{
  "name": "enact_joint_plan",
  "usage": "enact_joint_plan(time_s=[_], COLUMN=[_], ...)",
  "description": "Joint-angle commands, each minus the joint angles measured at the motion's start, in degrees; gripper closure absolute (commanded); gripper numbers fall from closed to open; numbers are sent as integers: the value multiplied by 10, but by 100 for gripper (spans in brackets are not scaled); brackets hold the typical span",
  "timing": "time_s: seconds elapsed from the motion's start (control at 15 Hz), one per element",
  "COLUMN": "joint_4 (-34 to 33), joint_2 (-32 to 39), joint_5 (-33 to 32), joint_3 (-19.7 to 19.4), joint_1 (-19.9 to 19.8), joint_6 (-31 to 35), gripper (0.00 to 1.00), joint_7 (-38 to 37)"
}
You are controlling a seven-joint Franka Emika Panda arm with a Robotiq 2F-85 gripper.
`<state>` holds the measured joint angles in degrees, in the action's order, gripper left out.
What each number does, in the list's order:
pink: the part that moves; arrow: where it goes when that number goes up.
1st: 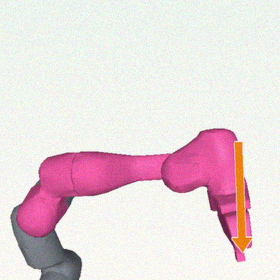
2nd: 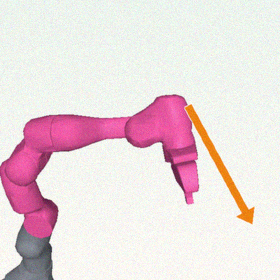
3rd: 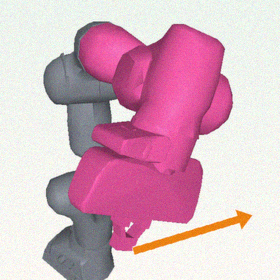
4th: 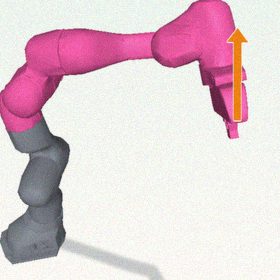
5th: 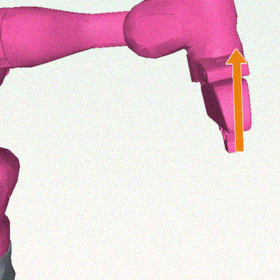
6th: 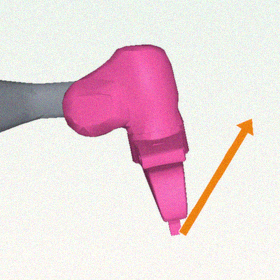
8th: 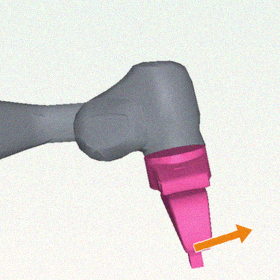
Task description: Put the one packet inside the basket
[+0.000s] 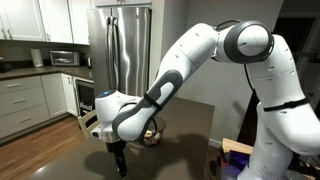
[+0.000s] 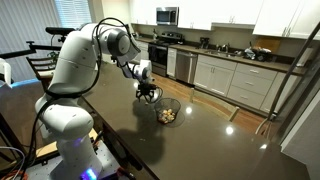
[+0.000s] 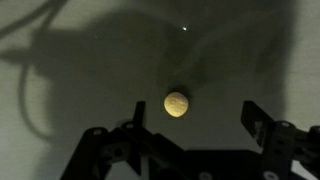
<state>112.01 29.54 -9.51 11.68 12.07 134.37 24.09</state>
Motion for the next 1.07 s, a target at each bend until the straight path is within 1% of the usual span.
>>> enact_joint_plan(time_s=[0.0,0.13,0.4,0.6,0.73,0.8,0.87,1.0], joint_4=[1,1,1,0,-1,-3,-4,-7], joint_2=[-1,1,3,4,4,3,1,-7], joint_5=[-8,-7,-8,-8,-8,-6,-5,-5], joint_3=[2,2,2,1,1,2,2,1], joint_1=[-1,-1,0,-1,-1,-3,-4,-6], joint_6=[-9,-8,-7,-8,-10,-12,-16,-23], gripper=[34,48,73,94,99,98,100,96], joint_7=[-15,-15,-16,-15,-15,-13,-11,-9])
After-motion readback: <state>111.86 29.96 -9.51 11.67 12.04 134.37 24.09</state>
